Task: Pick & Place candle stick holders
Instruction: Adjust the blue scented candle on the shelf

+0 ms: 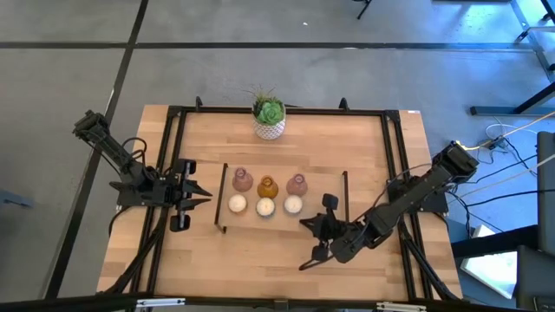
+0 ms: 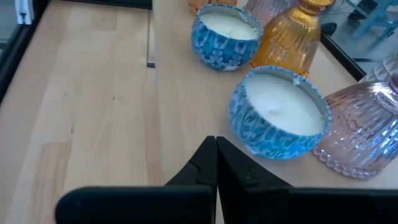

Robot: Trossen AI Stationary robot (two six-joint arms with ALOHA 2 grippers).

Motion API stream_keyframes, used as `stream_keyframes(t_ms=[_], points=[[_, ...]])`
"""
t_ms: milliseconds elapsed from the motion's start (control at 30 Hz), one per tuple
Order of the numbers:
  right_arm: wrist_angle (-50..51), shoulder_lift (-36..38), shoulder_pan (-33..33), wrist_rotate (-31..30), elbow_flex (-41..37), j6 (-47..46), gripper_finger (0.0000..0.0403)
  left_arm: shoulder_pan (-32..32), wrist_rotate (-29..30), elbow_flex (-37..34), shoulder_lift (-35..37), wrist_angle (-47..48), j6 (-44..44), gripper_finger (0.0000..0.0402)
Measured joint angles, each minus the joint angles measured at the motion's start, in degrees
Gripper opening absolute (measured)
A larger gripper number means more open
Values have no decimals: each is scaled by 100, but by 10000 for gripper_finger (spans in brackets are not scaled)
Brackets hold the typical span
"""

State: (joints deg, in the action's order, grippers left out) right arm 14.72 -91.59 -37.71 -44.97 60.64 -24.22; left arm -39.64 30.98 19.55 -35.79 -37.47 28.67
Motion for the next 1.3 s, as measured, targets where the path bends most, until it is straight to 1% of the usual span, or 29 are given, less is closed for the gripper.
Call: stream_keyframes(t_ms=[133,233,333,400,500,567,733,867,1033,1200,1300], points=[[-193,-1,-31,-46,0,177,0,-1,0,0,0,4,1,36],[-587,0,-24,-223,0,548,0,-1,0,0,0,4,2,36],[-975,0,20,-589,0,999,0,-2,0,0,0,13,2,36],[-1112,-1,89,-778,0,1279,0,-1,0,0,0,36,2,36],[-1132,-1,292,-845,0,1420,0,-2,2,0,0,55,2,36],[-1078,0,465,-666,0,1417,0,0,2,0,0,55,2,36],[-950,0,815,0,0,1274,0,0,2,0,0,52,15,36],[-862,-1,872,64,0,1265,0,-2,2,0,0,52,18,36],[-741,0,932,484,7,1046,0,0,2,0,0,52,20,36],[-655,0,899,518,29,1007,0,0,2,0,0,48,20,36],[-469,-2,841,518,196,1007,0,-1,2,0,0,48,20,36]])
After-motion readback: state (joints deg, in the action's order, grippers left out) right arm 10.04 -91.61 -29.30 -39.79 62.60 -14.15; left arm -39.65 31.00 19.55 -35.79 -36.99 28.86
